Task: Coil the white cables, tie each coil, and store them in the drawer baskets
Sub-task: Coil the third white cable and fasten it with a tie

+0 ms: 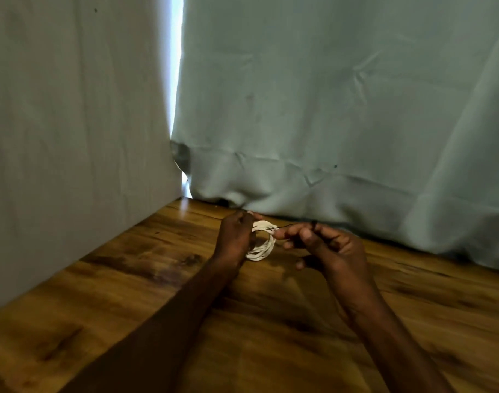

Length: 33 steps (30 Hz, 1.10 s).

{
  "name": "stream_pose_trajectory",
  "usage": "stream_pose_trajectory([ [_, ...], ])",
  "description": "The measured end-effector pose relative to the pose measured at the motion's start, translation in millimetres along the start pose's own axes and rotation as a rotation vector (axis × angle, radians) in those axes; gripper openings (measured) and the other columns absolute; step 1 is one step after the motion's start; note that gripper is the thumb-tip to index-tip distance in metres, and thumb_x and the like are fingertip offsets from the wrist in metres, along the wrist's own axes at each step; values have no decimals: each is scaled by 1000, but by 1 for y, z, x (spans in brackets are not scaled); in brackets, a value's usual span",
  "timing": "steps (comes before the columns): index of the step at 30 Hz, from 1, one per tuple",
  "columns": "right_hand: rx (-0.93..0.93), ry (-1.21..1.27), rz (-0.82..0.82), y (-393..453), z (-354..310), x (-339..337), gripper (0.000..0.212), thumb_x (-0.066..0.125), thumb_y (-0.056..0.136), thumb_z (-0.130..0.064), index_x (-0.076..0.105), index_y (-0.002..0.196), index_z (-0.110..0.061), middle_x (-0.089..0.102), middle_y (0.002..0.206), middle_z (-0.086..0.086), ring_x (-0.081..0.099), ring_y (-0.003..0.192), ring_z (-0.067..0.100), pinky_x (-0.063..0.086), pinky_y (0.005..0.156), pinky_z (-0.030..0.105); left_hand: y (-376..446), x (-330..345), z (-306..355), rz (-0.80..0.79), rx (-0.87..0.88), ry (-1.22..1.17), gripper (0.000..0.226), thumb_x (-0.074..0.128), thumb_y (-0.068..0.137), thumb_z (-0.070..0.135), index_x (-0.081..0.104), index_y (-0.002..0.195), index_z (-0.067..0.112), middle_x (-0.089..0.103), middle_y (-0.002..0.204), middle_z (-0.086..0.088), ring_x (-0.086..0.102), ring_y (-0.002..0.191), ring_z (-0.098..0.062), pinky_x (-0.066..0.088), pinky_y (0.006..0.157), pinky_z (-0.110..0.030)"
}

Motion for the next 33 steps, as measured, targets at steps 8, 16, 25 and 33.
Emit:
stream_pose_trajectory([
  [8, -186, -124, 121, 5, -4, -15, 16, 65, 93, -17, 79, 95, -9, 72, 103, 6, 68, 103, 14, 54, 88, 26, -8, 5, 6, -83, -2, 100, 30, 43, 107, 10, 68, 104, -6, 61, 63, -10, 56, 41, -4, 40, 40, -15],
  [16, 25, 125, 322, 4, -6, -20, 8, 71, 92, -10, 77, 96, -6, 70, 67, 7, 66, 64, 17, 54, 57, 24, -16, 11, 0, -238, 327, 407, 23, 43, 108, 25, 66, 113, 25, 68, 84, 5, 65, 69, -11, 51, 64, -28],
  [25, 107, -49, 337, 10, 10, -22, 20, 61, 102, -10, 74, 94, 3, 72, 69, 11, 63, 57, 14, 54, 53, 22, -34, 26, 7, -333, 586, 724, 23, 46, 108, 30, 61, 91, 33, 62, 71, 20, 58, 66, 0, 37, 61, -16],
  [33, 292, 275, 321, 11, 13, -27, 15, 70, 95, -17, 76, 98, -4, 74, 80, 7, 72, 74, 15, 58, 63, 21, -30, 27, 5, -335, 582, 675, 31, 42, 106, 42, 67, 96, 26, 72, 81, 4, 68, 75, -11, 53, 72, -39],
])
Point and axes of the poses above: each hand's wrist, its own y-axis towards the middle knuckle, its own x-axis out of the palm, z = x × y, the point moved 2 cm from there along y, towards the middle knuckle
